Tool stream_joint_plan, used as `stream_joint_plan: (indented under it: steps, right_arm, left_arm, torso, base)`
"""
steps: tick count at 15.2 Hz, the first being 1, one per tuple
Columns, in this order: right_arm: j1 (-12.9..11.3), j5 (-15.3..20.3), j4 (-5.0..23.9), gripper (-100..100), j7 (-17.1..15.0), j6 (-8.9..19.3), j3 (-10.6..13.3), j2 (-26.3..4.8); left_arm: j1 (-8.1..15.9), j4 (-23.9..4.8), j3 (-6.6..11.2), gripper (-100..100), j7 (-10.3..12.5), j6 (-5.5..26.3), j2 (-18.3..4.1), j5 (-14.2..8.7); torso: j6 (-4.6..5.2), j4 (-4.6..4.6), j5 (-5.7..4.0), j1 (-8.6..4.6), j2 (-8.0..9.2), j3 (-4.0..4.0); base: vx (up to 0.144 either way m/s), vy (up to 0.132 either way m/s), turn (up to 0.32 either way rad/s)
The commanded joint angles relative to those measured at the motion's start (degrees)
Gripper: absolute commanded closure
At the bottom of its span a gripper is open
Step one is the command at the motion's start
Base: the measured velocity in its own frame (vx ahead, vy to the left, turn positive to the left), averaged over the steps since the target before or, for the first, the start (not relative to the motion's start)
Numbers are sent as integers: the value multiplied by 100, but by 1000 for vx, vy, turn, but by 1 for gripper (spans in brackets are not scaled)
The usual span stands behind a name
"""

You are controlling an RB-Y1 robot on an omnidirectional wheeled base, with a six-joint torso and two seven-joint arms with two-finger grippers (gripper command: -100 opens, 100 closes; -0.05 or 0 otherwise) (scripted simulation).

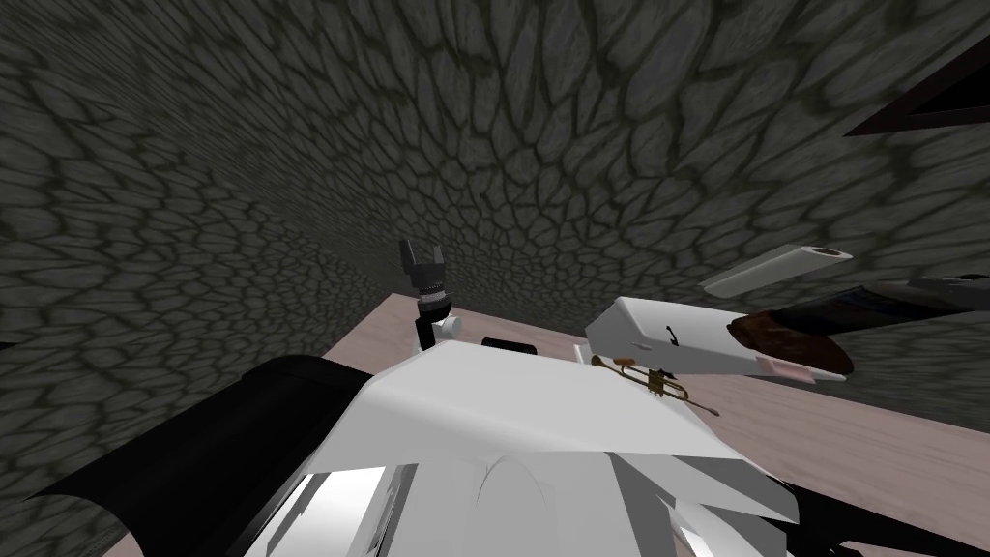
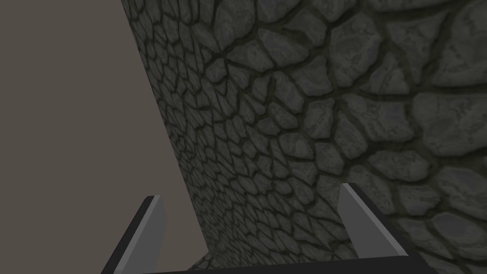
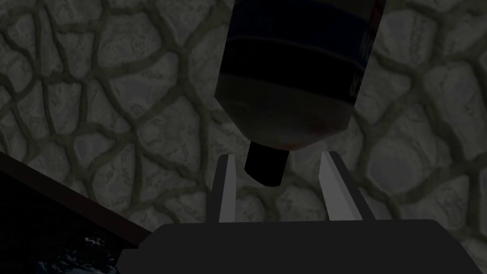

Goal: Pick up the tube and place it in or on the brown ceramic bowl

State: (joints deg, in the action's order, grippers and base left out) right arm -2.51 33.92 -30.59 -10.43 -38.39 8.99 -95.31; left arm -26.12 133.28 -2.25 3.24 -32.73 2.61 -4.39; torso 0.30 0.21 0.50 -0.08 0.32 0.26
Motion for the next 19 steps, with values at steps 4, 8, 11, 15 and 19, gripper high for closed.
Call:
stream_joint_plan:
  steps: [4, 8, 11, 15, 19]
  right_arm:
    - [106, -39, -28, -100, -97, -100, -35, -131]
    - [105, -39, -27, -100, -98, -100, -35, -131]
    - [133, -10, -45, -100, -376, -340, -12, -432]
    - [76, 34, -11, -100, -467, -454, 21, -532]
    - [77, 33, -12, -100, -469, -456, 21, -531]
  left_arm:
    - [0, 0, 0, 0, 0, 0, 0, 0]
    - [1, 0, -1, 0, 0, 0, 1, 0]
    - [0, 0, -1, 0, 0, 0, 0, 0]
    - [0, 0, -1, 0, 0, 0, 1, 0]
    - [1, 0, -1, 0, 0, 0, 1, 0]
  torso:
    - [-4, -1, -1, 14, 4, 1]
    - [-5, 0, 4, 34, 6, 2]
    - [-5, -2, 7, 30, -6, -3]
    - [-7, -6, 3, 29, -15, -10]
    - [-6, -1, 5, 36, 2, 0]
  base:
    - [11, -46, -24]
    - [0, -2, 0]
    - [45, -26, -29]
    - [46, -23, -16]
    - [2, -1, 0]
